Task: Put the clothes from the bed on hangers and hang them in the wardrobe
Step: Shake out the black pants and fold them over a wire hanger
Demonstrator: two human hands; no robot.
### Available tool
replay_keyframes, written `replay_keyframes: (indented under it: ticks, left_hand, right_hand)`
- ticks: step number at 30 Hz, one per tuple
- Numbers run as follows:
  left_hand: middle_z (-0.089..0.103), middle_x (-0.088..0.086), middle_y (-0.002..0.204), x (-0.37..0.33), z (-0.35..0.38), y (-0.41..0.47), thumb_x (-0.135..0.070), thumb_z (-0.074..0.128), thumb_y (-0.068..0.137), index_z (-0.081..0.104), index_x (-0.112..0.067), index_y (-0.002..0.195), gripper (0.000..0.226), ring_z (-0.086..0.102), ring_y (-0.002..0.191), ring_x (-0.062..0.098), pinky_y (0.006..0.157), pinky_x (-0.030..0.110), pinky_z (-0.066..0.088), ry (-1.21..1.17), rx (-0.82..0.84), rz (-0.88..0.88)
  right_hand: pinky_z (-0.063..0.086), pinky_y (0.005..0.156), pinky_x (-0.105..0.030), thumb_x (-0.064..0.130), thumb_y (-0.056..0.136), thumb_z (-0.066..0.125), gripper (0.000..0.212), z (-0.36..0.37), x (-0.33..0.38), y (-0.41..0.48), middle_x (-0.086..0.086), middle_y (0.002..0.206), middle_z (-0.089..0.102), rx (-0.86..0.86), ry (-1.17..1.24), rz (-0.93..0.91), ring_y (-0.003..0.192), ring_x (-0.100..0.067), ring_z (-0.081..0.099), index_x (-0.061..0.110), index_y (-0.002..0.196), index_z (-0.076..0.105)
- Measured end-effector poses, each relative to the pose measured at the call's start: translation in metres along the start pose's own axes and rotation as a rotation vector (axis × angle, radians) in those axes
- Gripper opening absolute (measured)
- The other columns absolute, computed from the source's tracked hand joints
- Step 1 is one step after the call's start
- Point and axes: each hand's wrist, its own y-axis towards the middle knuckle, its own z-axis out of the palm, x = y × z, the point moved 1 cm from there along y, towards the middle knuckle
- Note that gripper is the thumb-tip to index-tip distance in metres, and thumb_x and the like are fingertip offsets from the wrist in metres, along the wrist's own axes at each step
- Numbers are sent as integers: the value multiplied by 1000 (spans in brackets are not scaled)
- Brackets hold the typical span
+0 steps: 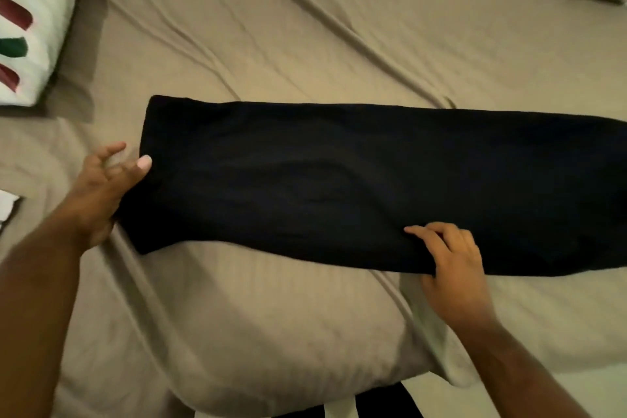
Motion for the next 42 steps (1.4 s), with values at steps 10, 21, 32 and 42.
replay_keyframes:
  ticks: [10, 21, 32, 42]
  left_hand:
    - [71, 0, 109, 18, -4, -16, -19, 73, 92, 60, -22, 129, 39, 69, 96, 10, 90, 28, 55, 278, -236, 122]
    - [32, 13, 160, 33, 180, -77, -23, 56, 95, 43, -14, 148, 56, 29, 147, 33, 120, 48, 25, 994, -266, 681]
    - [4, -1, 170, 60, 265, -96, -64, 21, 99, 10, -22, 161, 76, 1, 156, 28, 123, 61, 8, 1171, -228, 421]
    - [-9, 2, 169, -4, 567, -137, -77, 28, 93, 4, -32, 161, 85, -9, 155, 30, 121, 64, 6, 1254, 208, 841]
  right_hand:
    - [54, 72, -44, -6, 67, 75, 58, -7, 30, -5, -7, 112, 57, -56, -2, -61, 100, -26, 49, 17, 120, 71]
    - [41, 107, -39, 29, 95, 51, 42, 14, 102, 29, 3, 139, 54, -29, 349, -313, 128, -17, 50, 25, 136, 61]
    - [6, 126, -49, 52, 107, 29, 54, 12, -41, 86, 11, 169, 8, -57, -81, -215, 157, -14, 1, 41, 159, 19]
    - [10, 125, -54, 53, 106, 27, 57, -93, -334, 86, 3, 170, 5, -227, -194, 222, 157, -19, 3, 37, 160, 18]
